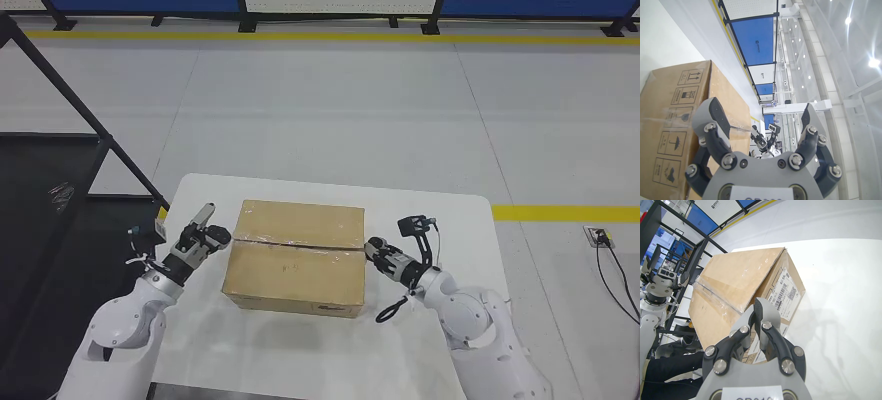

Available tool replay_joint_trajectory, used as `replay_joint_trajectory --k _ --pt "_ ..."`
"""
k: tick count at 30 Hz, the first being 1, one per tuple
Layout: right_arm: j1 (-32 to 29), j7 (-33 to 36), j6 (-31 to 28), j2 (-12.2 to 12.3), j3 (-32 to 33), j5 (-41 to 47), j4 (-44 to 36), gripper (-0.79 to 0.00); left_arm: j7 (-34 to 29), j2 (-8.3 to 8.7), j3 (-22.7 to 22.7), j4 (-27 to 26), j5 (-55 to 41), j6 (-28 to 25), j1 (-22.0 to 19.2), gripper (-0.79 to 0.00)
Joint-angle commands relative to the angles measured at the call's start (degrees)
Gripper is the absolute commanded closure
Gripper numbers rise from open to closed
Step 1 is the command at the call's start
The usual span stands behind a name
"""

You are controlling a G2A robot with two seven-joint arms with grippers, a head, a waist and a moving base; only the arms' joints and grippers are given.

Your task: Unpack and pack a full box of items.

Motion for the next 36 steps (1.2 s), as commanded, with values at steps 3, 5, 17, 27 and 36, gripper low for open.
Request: replay_joint_trajectory --k 3,5,17,27,36 --pt "1.4 2.8 -0.4 0.2 -0.5 1.7 1.5 0.000 0.6 0.07 -0.6 0.5 0.1 0.0 0.1 -0.785" --pt "1.6 1.2 -0.3 0.4 -0.1 1.6 1.4 0.000 1.3 0.12 -0.9 0.9 0.9 -0.1 0.2 -0.785" --pt "-2.9 -10.1 4.3 0.6 -1.0 -5.9 -12.0 0.000 3.7 0.15 -1.2 1.5 3.0 -1.0 0.9 -0.785" --pt "-2.3 -5.9 3.7 0.6 -2.0 1.2 -12.3 0.000 6.7 -0.04 0.3 1.6 7.0 -1.1 1.2 -0.785" --pt "12.4 16.2 21.1 0.0 -3.2 23.9 0.9 0.000 8.1 -0.43 1.8 1.6 7.1 -1.6 1.1 -0.785"
